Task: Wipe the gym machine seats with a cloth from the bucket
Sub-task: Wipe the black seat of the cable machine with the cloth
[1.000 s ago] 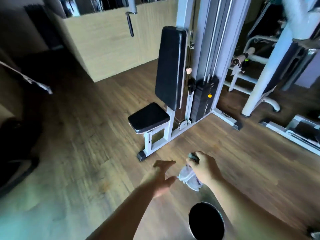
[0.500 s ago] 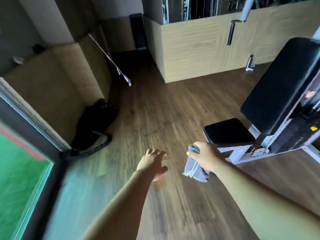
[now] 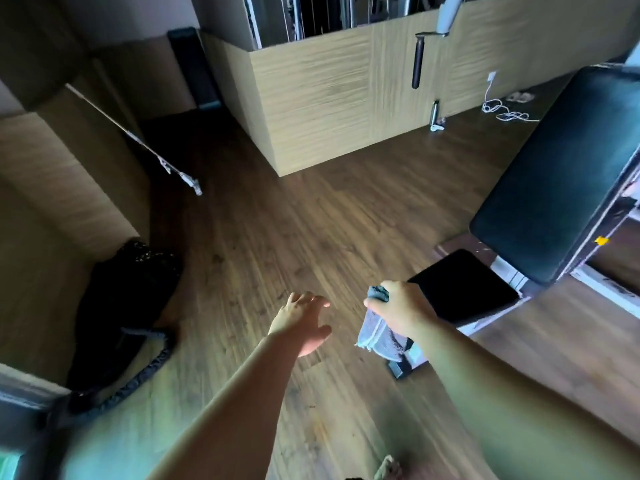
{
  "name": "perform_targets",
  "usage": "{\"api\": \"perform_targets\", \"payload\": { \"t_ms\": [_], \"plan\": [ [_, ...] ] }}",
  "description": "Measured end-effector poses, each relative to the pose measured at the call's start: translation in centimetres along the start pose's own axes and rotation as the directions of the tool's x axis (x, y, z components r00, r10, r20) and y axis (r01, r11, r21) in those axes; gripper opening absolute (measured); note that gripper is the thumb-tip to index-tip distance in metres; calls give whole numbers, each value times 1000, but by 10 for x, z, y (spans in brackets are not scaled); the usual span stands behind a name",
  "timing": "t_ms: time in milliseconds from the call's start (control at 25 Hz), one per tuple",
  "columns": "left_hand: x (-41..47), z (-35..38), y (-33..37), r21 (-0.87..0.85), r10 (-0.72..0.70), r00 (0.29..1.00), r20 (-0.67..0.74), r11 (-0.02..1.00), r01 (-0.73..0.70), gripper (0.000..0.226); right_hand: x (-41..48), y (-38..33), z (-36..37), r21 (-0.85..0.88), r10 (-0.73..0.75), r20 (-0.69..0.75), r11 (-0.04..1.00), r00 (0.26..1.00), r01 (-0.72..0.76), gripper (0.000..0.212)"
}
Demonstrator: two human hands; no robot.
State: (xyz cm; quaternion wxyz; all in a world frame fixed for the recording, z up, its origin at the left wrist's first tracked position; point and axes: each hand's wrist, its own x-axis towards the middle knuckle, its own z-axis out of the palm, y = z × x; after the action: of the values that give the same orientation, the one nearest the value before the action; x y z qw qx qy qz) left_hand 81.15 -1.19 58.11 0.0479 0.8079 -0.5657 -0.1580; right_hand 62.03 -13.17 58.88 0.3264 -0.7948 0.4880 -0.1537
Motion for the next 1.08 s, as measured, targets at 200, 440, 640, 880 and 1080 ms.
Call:
{"api": "perform_targets", "payload": {
  "t_ms": [200,440,640,880,1080],
  "plan": [
    [157,-8,56,-41,210,967,141,978,-206,65,105,38,-39,20,169,-124,986,978,-168,42],
    [262,2,132,-148,438,841,318,899,-413,72,162,75,-85,45,332,-174,943,927,-329,39],
    [358,41,186,-378,617,685,387,784,-493,49,193,116,-105,319,600,-240,791,763,-522,42],
    [437,80,216,-411,615,682,397,783,-467,28,206,165,-78,736,914,-156,360,374,-573,9],
    [465,134,258,-271,672,621,403,736,-620,7,202,219,-21,594,968,-58,231,245,-771,22]
  ]
}}
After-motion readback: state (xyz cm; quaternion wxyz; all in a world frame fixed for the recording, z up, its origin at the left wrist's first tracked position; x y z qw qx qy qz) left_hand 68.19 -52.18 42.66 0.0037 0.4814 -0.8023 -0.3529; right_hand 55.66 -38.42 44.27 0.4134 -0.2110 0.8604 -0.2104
